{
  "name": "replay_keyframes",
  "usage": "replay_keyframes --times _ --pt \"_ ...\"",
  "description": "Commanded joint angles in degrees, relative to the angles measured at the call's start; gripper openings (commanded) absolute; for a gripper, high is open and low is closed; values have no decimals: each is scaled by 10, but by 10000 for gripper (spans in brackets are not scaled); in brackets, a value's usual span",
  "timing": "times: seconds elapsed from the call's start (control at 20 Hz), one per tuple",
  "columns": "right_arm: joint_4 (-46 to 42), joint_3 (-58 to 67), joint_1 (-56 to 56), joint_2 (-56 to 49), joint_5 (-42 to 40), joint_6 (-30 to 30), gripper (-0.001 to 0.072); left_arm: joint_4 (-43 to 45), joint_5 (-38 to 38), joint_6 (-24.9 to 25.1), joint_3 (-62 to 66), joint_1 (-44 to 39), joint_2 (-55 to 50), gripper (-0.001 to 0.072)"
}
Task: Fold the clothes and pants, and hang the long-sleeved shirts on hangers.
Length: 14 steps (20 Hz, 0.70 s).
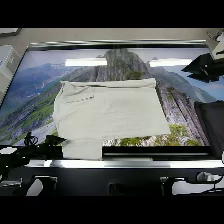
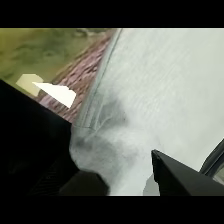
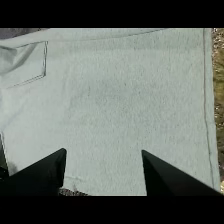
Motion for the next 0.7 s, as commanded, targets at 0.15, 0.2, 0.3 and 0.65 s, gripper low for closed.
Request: replay_keyframes --times 0.15,0.2,0.3,0.65 --pt "-3 0 0 0 -7 0 526 -2 61 0 -2 -58 -21 580" --pt "-3 0 0 0 -6 0 526 -2 67 0 -2 -70 -26 577" --pt "-7 0 0 0 -5 -1 526 -1 76 1 -2 -85 -31 264" --pt "-65 -92 -13 -1 -5 -47 528 -2 84 0 1 -86 -29 23"
